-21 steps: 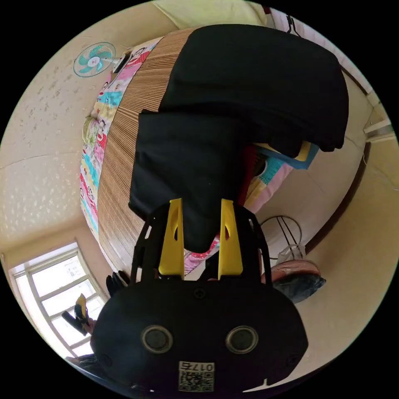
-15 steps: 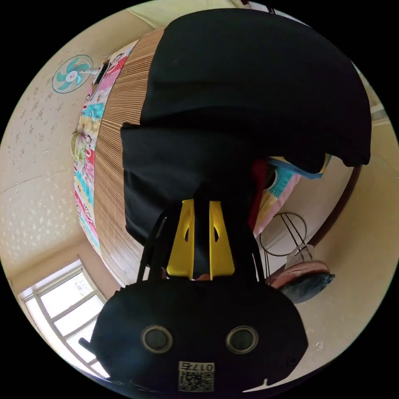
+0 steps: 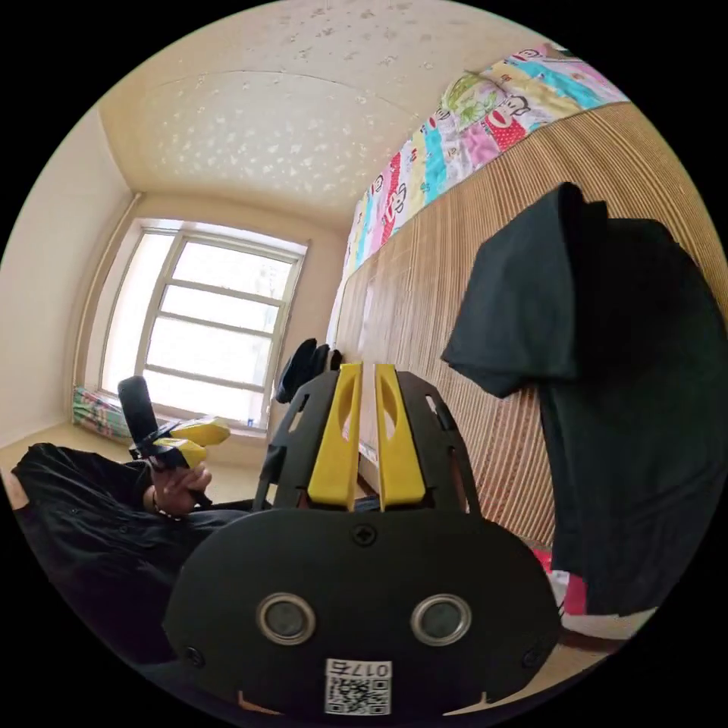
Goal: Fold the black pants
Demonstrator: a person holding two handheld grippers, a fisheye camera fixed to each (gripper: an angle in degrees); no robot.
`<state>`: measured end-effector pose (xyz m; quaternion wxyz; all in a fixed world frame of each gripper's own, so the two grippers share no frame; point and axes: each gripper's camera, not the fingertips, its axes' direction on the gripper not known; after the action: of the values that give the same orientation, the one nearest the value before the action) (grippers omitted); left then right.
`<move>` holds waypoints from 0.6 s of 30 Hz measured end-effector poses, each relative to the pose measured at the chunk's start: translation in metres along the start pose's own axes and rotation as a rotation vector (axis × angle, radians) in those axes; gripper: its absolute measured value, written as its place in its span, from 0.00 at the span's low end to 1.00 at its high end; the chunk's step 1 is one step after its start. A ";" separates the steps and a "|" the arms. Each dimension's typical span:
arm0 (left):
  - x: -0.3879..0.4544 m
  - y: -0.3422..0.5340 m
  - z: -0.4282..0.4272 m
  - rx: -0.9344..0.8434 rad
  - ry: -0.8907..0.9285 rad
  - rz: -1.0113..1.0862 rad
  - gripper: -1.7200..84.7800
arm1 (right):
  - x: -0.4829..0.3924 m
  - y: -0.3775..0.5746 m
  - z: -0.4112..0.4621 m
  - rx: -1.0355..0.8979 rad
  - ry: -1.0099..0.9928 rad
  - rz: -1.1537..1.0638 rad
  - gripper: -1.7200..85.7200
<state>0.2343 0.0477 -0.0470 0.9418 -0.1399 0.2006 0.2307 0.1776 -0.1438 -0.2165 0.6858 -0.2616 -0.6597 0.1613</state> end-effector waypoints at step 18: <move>0.070 -0.020 0.140 -0.298 0.155 0.470 0.19 | 0.084 0.217 -0.122 0.524 -0.091 0.274 0.04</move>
<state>0.3449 0.1074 0.0490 0.8134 -0.2437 0.2629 0.4581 0.3312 0.0614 -0.2707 0.6716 -0.1549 -0.5841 0.4287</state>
